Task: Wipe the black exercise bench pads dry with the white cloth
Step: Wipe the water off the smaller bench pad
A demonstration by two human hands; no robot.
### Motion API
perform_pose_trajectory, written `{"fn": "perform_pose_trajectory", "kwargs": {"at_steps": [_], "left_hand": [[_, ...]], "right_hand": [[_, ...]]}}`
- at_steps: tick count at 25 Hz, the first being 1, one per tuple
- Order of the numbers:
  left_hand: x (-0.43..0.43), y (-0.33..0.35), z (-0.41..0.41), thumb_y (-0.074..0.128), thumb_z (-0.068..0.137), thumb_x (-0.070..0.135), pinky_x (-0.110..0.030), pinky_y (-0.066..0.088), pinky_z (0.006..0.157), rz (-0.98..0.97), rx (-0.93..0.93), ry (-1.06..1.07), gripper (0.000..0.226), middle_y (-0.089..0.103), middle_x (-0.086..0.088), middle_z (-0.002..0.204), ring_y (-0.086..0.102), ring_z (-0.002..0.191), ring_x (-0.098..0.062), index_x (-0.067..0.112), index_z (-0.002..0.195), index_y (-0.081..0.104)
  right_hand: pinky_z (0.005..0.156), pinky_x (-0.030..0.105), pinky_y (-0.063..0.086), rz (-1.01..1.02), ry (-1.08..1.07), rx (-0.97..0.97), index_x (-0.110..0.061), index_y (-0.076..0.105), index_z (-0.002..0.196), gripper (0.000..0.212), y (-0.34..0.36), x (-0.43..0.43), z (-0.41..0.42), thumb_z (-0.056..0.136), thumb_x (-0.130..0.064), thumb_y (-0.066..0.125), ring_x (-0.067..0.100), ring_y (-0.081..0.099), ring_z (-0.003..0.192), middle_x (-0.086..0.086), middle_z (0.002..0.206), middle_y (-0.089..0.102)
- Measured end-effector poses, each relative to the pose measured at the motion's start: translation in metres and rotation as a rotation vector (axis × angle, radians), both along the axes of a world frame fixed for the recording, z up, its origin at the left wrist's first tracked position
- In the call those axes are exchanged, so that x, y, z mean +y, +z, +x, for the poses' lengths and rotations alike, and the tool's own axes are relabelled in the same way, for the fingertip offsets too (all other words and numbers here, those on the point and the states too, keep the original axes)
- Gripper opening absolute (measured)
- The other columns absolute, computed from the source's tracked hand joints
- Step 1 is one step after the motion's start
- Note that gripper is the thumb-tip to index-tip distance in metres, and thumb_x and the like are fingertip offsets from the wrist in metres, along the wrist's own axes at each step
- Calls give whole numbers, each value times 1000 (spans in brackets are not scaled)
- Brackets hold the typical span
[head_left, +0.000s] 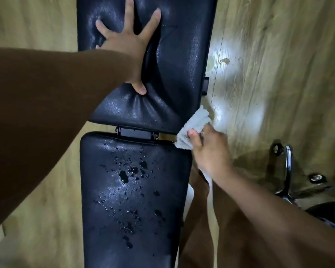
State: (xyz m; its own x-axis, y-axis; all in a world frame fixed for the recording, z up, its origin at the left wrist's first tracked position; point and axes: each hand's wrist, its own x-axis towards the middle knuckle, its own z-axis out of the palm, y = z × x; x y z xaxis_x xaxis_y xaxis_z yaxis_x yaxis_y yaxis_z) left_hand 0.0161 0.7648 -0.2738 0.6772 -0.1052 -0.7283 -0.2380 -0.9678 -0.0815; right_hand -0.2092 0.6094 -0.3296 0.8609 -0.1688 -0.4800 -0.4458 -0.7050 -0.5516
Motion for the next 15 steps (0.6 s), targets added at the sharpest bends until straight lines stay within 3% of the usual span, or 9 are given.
{"fn": "perform_pose_trajectory", "kwargs": {"at_steps": [2, 4, 6, 8, 10, 12, 15], "left_hand": [[-3, 1, 0, 98, 38, 28, -75, 37, 94, 8, 16, 3, 163, -39, 1, 153, -4, 134, -68, 58, 136, -29], [-1, 0, 1, 98, 39, 28, -74, 36, 95, -17, 15, 15, 162, -41, 2, 153, -5, 135, -66, 58, 136, -28], [3, -1, 1, 98, 40, 29, -74, 36, 97, -34, 15, 18, 162, -42, 2, 152, -6, 136, -65, 58, 136, -29], [5, -3, 3, 98, 43, 27, -72, 36, 98, -44, 5, 25, 161, -44, 3, 150, -7, 137, -63, 58, 136, -30], [5, -4, 2, 98, 44, 23, -73, 32, 101, -68, 11, 61, 161, -46, 4, 149, -9, 137, -62, 59, 136, -29], [6, -8, 1, 98, 44, 20, -73, 28, 103, -83, 9, 56, 162, -48, 4, 148, -12, 136, -63, 59, 135, -30], [13, -11, 2, 98, 44, 22, -73, 26, 105, -109, 6, 86, 162, -49, 5, 147, -13, 136, -63, 58, 134, -33]], "right_hand": [[54, 28, 28, 2, 24, -128, -16, 38, 76, 28, 16, -25, 35, 93, -25, 58, 20, 40, 56, 3, 65, 46], [66, 22, 31, -68, 44, -365, -9, 50, 86, 10, 21, -41, 95, 89, -13, 58, 21, 47, 75, 14, 90, 53], [85, 22, 38, -180, 160, -434, -7, 58, 111, 25, 12, -44, 173, 88, -14, 50, 25, 53, 106, 16, 127, 50], [94, 25, 39, -262, 269, -455, -9, 58, 118, 36, 0, -44, 220, 86, -12, 42, 28, 47, 124, 10, 142, 44], [90, 28, 42, -269, 293, -495, -7, 60, 110, 32, -3, -42, 201, 83, -6, 45, 31, 48, 120, 13, 137, 49], [90, 36, 43, -115, 356, -451, -5, 64, 104, 26, -2, -32, 127, 82, 0, 50, 28, 48, 113, 16, 126, 56], [86, 42, 44, -34, 769, -503, -8, 66, 84, 15, 4, -28, 71, 81, -6, 51, 29, 52, 105, 13, 116, 65]]}}
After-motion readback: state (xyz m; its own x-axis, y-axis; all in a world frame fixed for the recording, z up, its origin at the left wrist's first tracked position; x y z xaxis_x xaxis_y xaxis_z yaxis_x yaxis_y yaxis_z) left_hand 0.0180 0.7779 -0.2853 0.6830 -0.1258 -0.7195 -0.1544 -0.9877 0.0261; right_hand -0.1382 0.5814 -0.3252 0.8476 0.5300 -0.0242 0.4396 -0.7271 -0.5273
